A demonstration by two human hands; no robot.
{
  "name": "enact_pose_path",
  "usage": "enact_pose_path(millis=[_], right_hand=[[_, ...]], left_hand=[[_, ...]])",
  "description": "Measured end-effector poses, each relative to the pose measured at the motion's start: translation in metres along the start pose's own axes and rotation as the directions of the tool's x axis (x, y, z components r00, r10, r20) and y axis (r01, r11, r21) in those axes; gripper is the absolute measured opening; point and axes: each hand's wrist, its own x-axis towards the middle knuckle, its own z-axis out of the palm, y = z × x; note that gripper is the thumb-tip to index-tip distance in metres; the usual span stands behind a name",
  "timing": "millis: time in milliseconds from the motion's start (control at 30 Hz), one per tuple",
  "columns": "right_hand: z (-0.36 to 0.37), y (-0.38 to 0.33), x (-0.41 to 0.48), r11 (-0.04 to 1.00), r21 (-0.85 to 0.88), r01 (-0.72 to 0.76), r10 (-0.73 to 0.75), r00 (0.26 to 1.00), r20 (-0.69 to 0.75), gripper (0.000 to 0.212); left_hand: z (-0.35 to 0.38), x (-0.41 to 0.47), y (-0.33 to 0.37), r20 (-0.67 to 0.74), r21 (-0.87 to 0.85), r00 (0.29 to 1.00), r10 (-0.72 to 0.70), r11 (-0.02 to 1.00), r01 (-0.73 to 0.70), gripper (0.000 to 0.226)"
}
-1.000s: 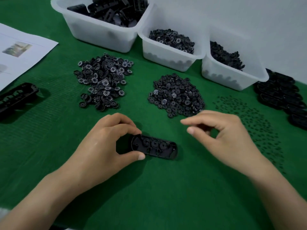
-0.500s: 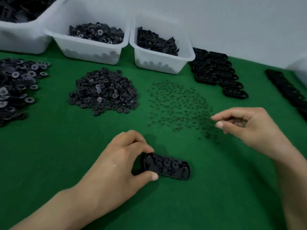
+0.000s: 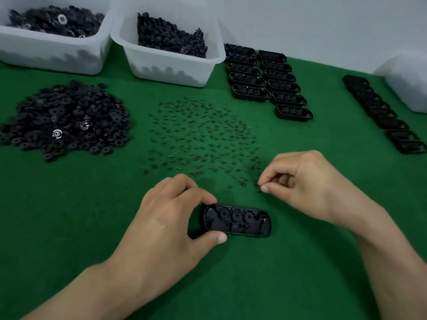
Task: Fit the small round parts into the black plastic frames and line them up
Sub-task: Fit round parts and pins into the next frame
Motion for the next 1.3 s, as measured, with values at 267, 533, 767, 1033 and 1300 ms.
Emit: enact_pose_path(millis=[267, 533, 767, 1033, 1300], right_hand=[[0.001, 0.0, 0.002, 0.998, -0.05, 0.028, -0.026, 0.999, 0.024, 0.009], [0.001, 0.001, -0.001, 0.995, -0.052, 0.09, -0.086, 0.994, 0.067, 0.012], [0.001, 0.003, -0.002, 0.997, 0.025, 0.078, -0.079, 0.994, 0.071, 0.014], [-0.001, 0.013, -0.003, 0.792, 0.602, -0.102, 0.072, 0.995, 0.074, 0.005], [0.016, -0.012, -0.003, 0.471, 0.882, -0.023, -0.029, 0.999, 0.041, 0.014]], left_hand=[[-0.001, 0.001, 0.002, -0.001, 0.025, 1.0, -0.01, 1.0, 0.01, 0.051], [-0.002, 0.0, 0.003, 0.002, 0.023, 1.0, -0.013, 1.0, 0.013, 0.049], [-0.001, 0.0, 0.003, -0.001, 0.003, 1.0, -0.013, 1.0, 0.013, 0.049], [-0.003, -0.002, 0.002, 0.015, -0.019, 1.0, -0.012, 1.0, 0.012, 0.058], [-0.018, 0.026, 0.026, -0.126, -0.352, 0.985, -0.119, 0.933, 0.068, 0.031]])
